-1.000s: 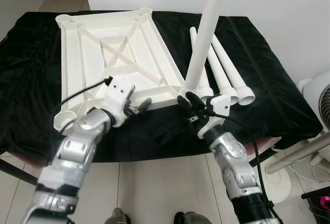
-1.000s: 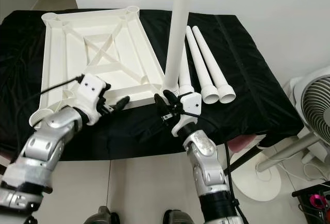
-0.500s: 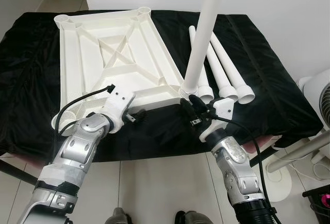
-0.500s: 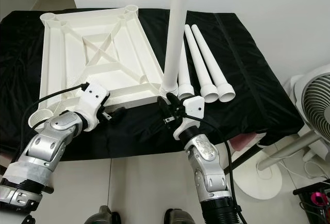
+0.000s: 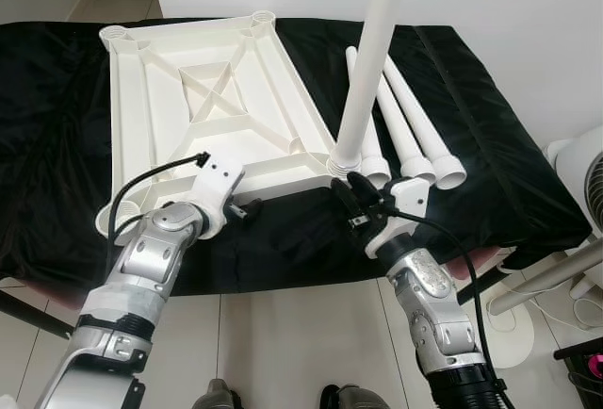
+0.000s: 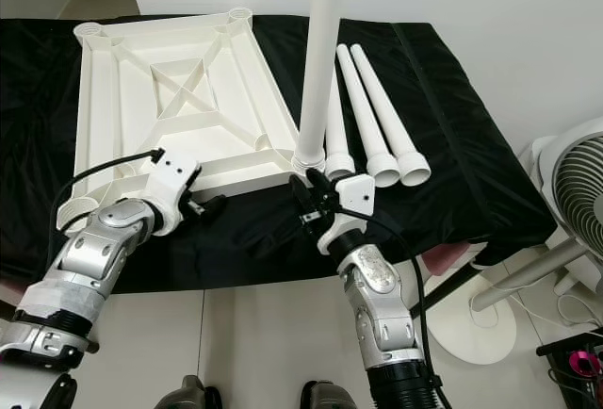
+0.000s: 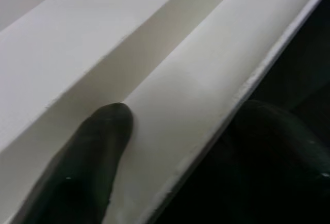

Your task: Building children table

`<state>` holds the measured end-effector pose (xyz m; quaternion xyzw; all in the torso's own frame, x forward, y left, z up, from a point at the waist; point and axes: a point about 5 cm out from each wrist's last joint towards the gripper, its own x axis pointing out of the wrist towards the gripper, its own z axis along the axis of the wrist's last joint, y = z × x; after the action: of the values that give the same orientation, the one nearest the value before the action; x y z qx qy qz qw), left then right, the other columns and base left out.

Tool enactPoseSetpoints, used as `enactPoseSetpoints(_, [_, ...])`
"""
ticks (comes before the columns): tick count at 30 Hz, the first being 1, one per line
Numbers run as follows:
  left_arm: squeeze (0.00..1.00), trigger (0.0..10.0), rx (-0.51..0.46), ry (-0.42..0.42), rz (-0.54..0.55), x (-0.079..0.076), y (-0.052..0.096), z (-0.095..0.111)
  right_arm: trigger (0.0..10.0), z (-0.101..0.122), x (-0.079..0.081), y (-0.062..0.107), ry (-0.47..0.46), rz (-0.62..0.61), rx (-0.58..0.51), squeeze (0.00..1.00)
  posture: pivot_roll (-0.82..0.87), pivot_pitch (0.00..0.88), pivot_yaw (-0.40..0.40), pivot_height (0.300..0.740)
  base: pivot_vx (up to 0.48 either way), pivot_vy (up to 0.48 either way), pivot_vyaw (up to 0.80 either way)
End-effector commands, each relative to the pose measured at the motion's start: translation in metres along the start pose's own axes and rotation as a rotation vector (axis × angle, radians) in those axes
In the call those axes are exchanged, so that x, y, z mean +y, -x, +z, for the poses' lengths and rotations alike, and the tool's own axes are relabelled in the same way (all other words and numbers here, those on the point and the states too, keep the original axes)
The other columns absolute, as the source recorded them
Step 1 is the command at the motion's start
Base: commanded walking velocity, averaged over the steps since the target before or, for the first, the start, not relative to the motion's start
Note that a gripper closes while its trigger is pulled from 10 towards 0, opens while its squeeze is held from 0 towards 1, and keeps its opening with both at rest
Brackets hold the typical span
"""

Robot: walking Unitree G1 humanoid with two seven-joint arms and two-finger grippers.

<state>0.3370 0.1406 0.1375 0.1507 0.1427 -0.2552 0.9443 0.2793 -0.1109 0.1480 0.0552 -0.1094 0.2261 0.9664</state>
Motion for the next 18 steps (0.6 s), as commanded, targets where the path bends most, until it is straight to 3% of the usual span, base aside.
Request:
enactPoseSetpoints(1, [0.0,3.6,0.049,0.035,0.202,0.015,0.002,-0.01,10.0,-0.001,-0.002,0.001,0.006,-0.008,0.013,0.0,-0.03,0.093,0.009,0.74,0.0,0.0,0.0])
enactPoseSetpoints(2, [0.0,3.6,0.049,0.035,0.202,0.015,0.002,-0.01,10.0,-0.001,-0.002,0.001,0.006,-0.008,0.013,0.0,-0.03,0.093,0.009,0.74,0.0,0.0,0.0])
enactPoseSetpoints(3, [0.0,2.3,0.055,0.036,0.208,0.017,0.002,-0.011,10.0,-0.001,-0.002,0.002,0.008,-0.01,0.015,0.0,-0.04,0.094,0.007,0.74,0.0,0.0,0.0])
enactPoseSetpoints(4, [0.0,0.2,0.058,0.038,0.213,0.018,0.002,-0.012,10.0,-0.001,-0.003,0.002,0.009,-0.011,0.016,0.0,-0.03,0.095,0.007,0.74,0.0,0.0,0.0])
enactPoseSetpoints(18, [0.0,0.0,0.087,0.029,0.257,0.028,0.012,-0.017,10.0,-0.001,-0.002,0.001,0.01,-0.011,0.019,0.0,-0.03,0.093,0.007,0.74,0.0,0.0,0.0])
